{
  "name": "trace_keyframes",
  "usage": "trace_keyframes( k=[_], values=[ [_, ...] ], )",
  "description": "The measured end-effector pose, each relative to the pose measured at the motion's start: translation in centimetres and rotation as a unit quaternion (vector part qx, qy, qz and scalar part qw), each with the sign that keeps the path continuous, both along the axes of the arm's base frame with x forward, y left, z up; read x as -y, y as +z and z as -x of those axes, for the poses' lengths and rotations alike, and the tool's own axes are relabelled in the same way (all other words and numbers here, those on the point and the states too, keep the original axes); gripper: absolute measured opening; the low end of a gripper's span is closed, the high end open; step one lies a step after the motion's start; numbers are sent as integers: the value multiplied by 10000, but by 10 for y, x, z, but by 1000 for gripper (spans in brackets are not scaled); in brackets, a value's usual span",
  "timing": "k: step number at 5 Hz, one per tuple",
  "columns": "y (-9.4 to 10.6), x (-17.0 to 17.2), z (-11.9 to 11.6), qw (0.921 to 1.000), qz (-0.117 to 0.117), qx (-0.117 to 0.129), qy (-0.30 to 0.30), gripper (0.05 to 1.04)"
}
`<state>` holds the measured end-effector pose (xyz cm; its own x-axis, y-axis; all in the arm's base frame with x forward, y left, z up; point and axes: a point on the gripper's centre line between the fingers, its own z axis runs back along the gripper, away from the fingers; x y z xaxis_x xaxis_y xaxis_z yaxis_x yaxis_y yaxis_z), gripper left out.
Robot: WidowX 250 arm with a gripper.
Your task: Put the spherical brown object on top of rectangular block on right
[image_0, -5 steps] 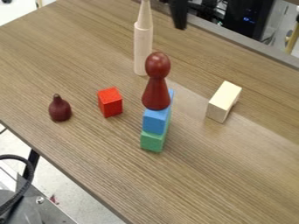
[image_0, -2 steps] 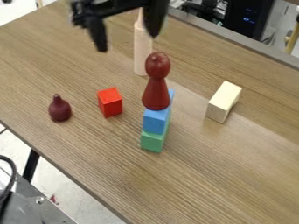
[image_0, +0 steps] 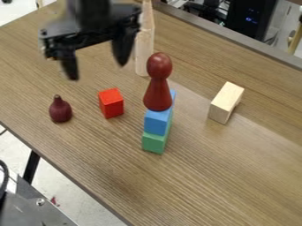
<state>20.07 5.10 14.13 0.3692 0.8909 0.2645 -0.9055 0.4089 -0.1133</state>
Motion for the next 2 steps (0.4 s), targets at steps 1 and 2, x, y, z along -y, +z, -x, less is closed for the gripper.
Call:
trace_keyframes(
  k=[1,2],
  values=[
    [-15,-15,4,9999,-111,-50,94,1001],
    [-29,-29,7,9997,-115,-129,176,1001]
  ],
)
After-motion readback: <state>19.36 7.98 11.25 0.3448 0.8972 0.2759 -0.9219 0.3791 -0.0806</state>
